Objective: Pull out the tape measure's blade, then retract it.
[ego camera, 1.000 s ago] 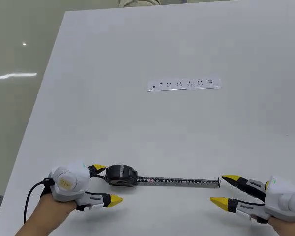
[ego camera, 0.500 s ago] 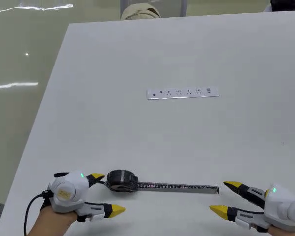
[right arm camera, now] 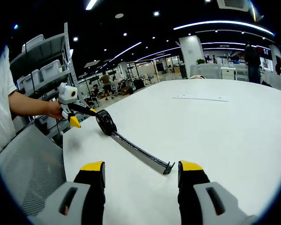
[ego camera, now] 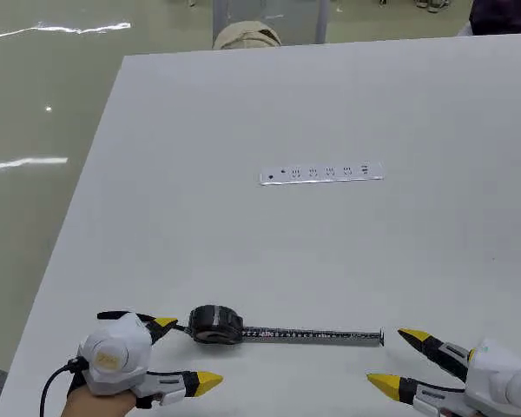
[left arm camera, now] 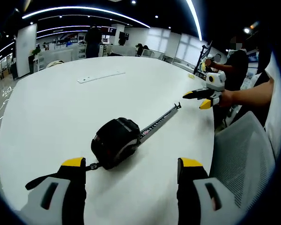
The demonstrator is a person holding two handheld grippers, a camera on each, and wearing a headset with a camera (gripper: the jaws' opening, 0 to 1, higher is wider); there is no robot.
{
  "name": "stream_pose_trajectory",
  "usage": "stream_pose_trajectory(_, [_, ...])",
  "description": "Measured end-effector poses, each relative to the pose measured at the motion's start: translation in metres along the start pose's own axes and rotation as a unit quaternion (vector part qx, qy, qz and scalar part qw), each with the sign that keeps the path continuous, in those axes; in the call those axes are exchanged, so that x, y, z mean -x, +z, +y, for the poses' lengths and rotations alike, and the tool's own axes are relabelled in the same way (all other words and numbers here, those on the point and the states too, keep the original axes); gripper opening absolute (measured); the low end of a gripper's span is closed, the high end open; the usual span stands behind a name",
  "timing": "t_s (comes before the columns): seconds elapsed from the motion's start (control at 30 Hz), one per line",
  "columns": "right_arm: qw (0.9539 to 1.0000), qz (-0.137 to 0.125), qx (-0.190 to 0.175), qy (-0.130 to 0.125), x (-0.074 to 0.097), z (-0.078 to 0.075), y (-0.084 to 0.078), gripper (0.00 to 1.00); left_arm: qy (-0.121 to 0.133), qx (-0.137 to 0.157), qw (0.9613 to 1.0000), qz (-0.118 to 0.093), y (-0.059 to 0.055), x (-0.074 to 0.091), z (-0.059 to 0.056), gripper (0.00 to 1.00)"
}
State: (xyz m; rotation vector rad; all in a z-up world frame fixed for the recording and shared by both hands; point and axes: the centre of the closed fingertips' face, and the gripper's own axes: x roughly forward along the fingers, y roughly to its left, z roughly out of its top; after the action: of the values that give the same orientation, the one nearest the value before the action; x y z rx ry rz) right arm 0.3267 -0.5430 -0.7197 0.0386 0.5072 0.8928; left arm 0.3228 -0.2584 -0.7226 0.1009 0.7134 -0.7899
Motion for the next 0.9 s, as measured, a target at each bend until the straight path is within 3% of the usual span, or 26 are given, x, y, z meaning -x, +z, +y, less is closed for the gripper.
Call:
stream_pose_trajectory(0.4, [0.9992,-0.02,0.006,-0.035,0.009,0.0,0.005,0.64,0.024,0.038,0.9985,-0.031,0.001,0.01,-0.007,0.82])
stream_pose_trajectory(0.6, [0.9981,-0.031,0.017,-0.05,0.013,0.005,0.009,0.63,0.047,0.064,0.9958,-0.044,-0.001,0.017,-0.006,0.82])
stream_pose_trajectory(0.7, [0.9968,-0.045,0.017,-0.063,0.018,0.004,0.013,0.62,0.055,0.068,0.9948,-0.052,-0.002,0.02,-0.005,0.82])
stream_pose_trajectory(0.9, [0.9952,-0.045,0.036,-0.078,0.023,0.006,0.013,0.62,0.069,0.073,0.9924,-0.071,0.0,0.025,-0.007,0.83])
